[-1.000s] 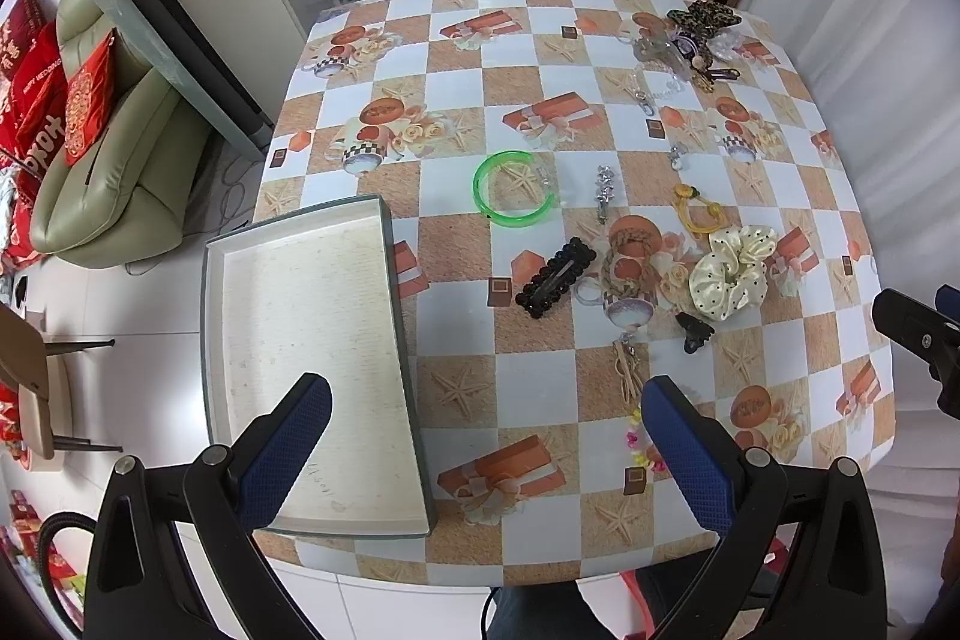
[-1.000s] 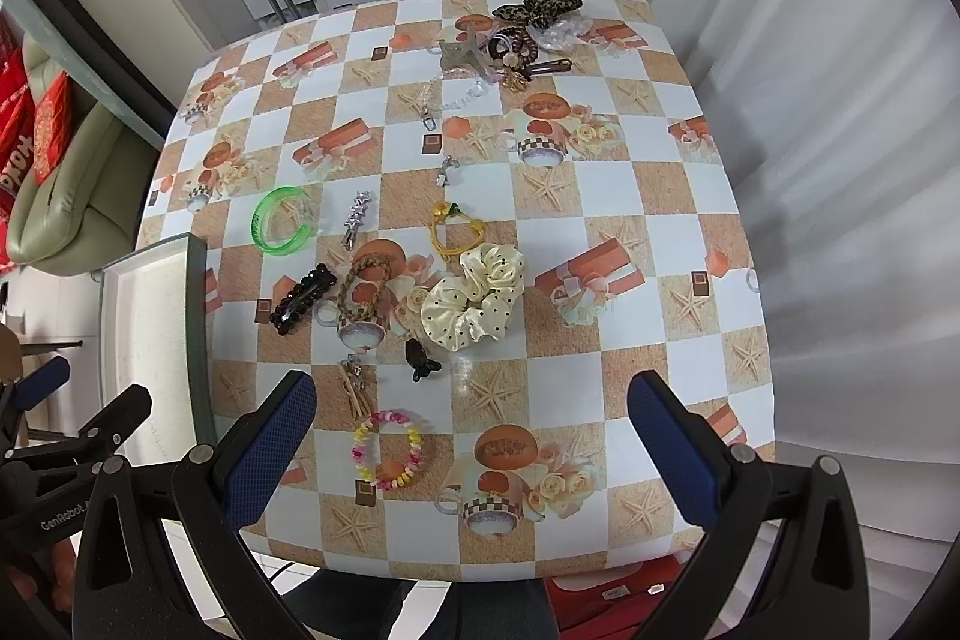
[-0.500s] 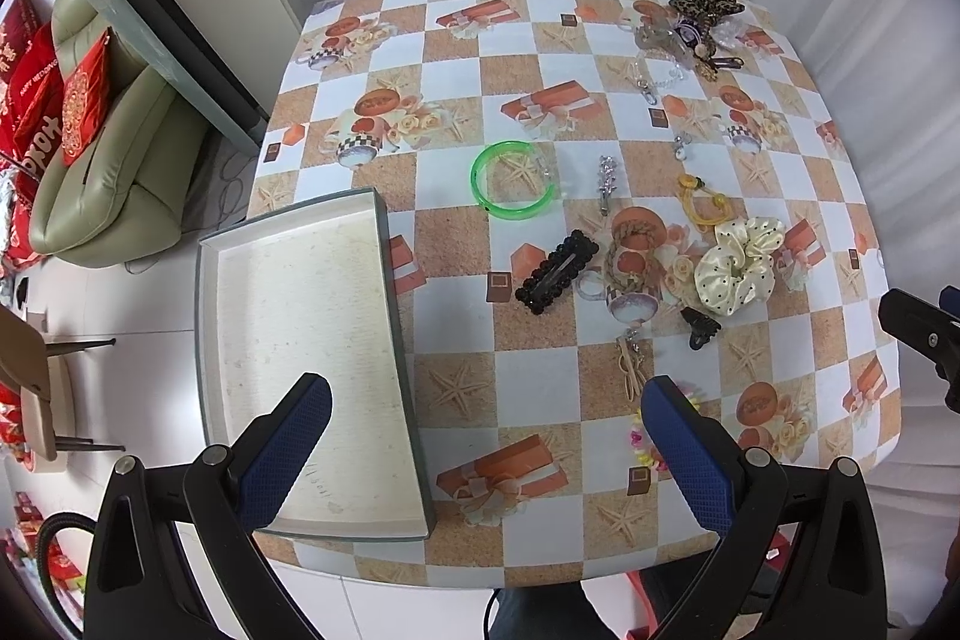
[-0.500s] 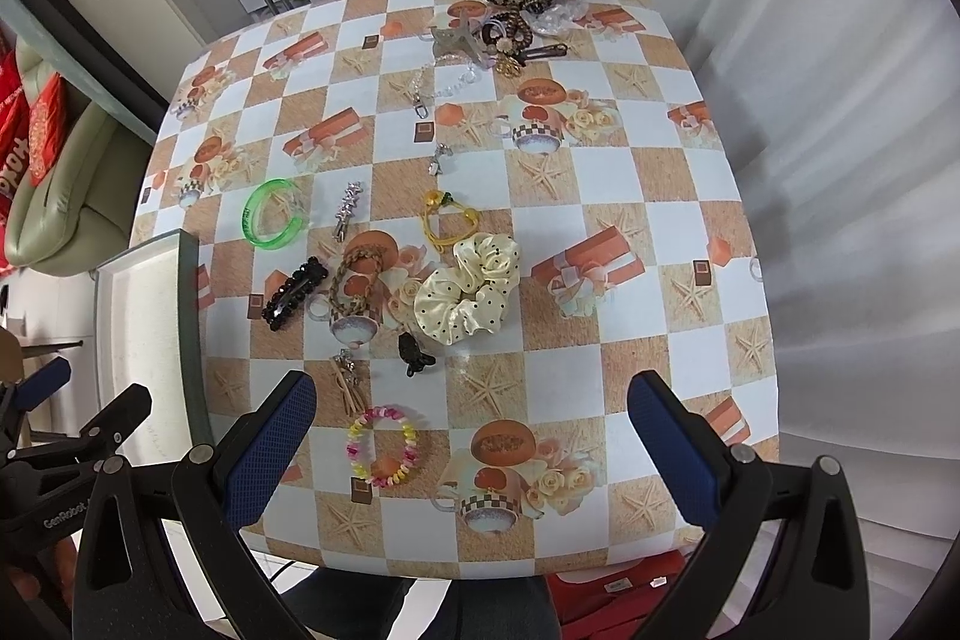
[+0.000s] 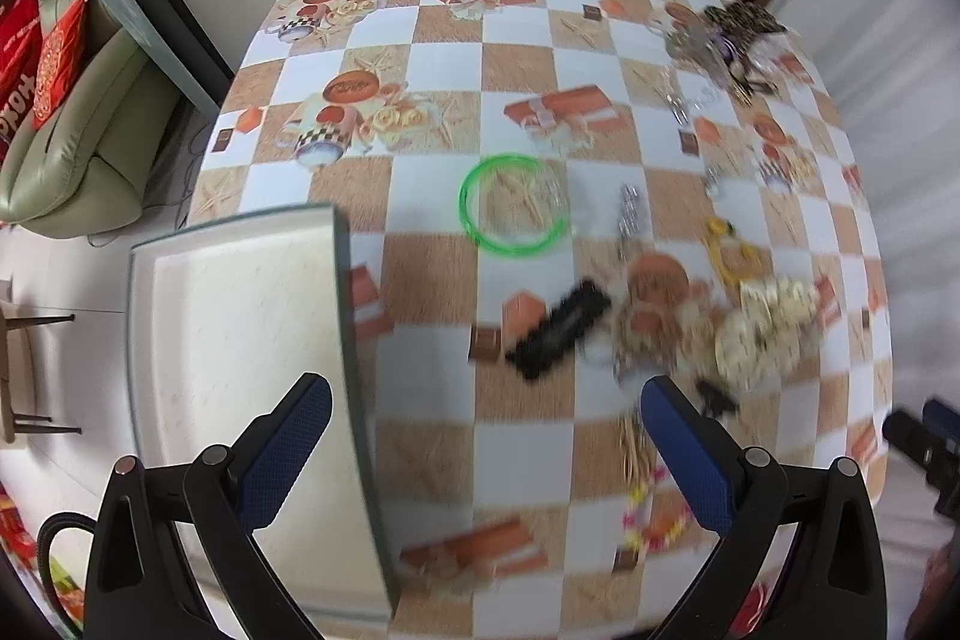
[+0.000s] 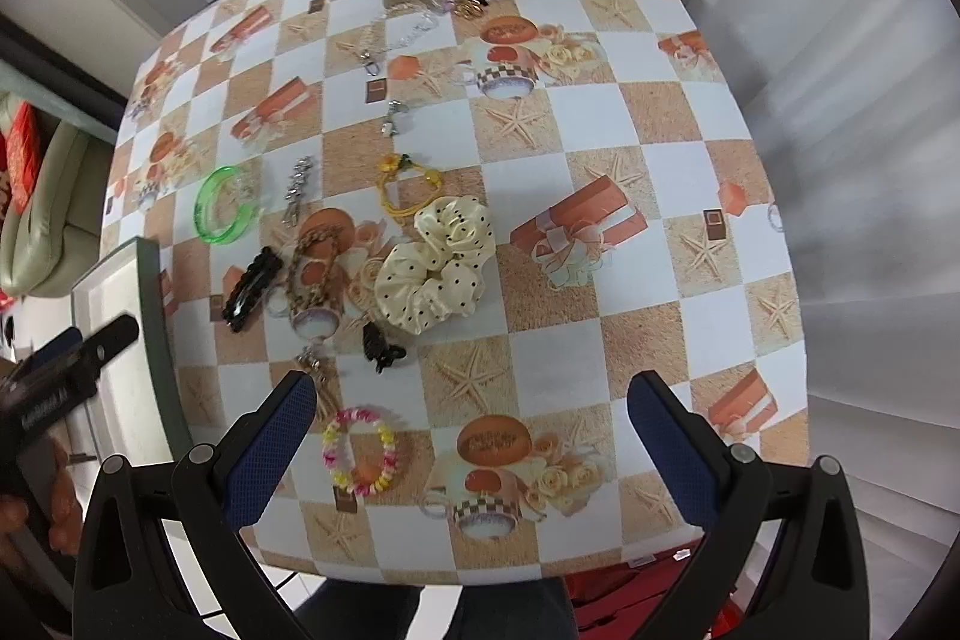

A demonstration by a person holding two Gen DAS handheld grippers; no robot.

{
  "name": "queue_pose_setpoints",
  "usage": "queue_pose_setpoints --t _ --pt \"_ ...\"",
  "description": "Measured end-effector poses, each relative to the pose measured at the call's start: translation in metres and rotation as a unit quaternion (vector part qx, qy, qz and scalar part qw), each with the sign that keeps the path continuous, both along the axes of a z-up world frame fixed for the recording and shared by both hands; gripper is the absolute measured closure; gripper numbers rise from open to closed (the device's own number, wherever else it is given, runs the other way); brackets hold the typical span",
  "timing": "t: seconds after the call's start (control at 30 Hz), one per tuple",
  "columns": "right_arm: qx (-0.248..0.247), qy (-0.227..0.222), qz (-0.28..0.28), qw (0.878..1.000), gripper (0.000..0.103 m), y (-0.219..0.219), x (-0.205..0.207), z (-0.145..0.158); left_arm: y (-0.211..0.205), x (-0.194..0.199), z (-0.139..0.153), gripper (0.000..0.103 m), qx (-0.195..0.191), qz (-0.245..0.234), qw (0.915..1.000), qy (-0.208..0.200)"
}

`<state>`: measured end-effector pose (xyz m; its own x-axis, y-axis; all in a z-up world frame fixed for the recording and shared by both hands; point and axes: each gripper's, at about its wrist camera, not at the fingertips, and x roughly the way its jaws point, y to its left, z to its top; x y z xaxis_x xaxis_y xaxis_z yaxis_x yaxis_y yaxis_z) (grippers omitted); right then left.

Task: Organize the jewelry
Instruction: 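Grasp the green bangle with the left gripper while the right grasps the cream scrunchie, then carry bangle and scrunchie to the white tray and open both grippers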

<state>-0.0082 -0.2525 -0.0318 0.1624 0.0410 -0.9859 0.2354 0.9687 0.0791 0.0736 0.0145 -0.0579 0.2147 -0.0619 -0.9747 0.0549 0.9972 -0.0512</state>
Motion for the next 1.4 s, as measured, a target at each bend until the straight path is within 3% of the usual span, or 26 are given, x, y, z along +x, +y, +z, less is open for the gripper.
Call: queue_pose_setpoints --t 0.3,0.37,0.5,0.6,0.83,0.9,1.0,1.07,1.1,1.13,1.17,1.23,1.4 --pt "0.026 0.020 -0.023 0.999 0.000 -0.016 0.031 -0.043 -0.010 0.067 -0.041 0.000 0.007 -0.009 0.9997 -0.019" --pt "0.030 0.023 -0.027 0.999 0.000 -0.017 0.032 -0.052 -0.010 0.080 -0.054 0.012 0.013 -0.009 0.9998 -0.015" --pt "0.048 0.034 -0.037 0.998 0.001 -0.023 0.057 -0.075 -0.009 0.100 -0.079 0.012 0.019 -0.006 0.9998 -0.005" --pt "0.055 0.031 -0.045 0.997 0.003 -0.028 0.067 -0.093 -0.007 0.110 -0.095 0.025 0.020 -0.006 0.9998 0.002" --pt "0.060 0.045 -0.044 0.996 0.013 -0.028 0.079 -0.124 -0.004 0.119 -0.118 0.025 0.018 -0.002 0.9998 0.011" --pt "0.059 0.047 -0.039 0.996 0.018 -0.026 0.080 -0.129 -0.006 0.121 -0.118 0.030 0.016 -0.007 0.9998 0.006" --pt "0.043 0.037 -0.029 0.998 0.028 -0.023 0.080 -0.126 -0.012 0.121 -0.117 0.046 0.015 -0.019 0.9997 -0.001" --pt "0.047 0.029 -0.018 0.998 0.049 -0.021 0.081 -0.122 -0.019 0.121 -0.114 0.070 0.014 -0.029 0.9995 -0.004" --pt "0.053 0.027 -0.014 0.998 0.055 -0.017 0.081 -0.120 -0.022 0.121 -0.114 0.075 0.016 -0.032 0.9993 -0.004" --pt "0.061 0.025 -0.012 0.998 0.069 -0.017 0.081 -0.119 -0.025 0.122 -0.114 0.088 0.015 -0.035 0.9993 -0.003" --pt "0.064 0.024 -0.011 0.998 0.075 -0.016 0.081 -0.117 -0.026 0.122 -0.114 0.092 0.011 -0.037 0.9993 -0.001" --pt "0.063 0.019 -0.011 0.998 0.086 -0.015 0.081 -0.113 -0.030 0.123 -0.113 0.092 0.003 -0.038 0.9993 0.000" --pt "0.074 0.011 -0.018 0.997 0.090 -0.019 0.074 -0.097 -0.038 0.114 -0.102 0.092 -0.008 -0.038 0.9992 -0.008"
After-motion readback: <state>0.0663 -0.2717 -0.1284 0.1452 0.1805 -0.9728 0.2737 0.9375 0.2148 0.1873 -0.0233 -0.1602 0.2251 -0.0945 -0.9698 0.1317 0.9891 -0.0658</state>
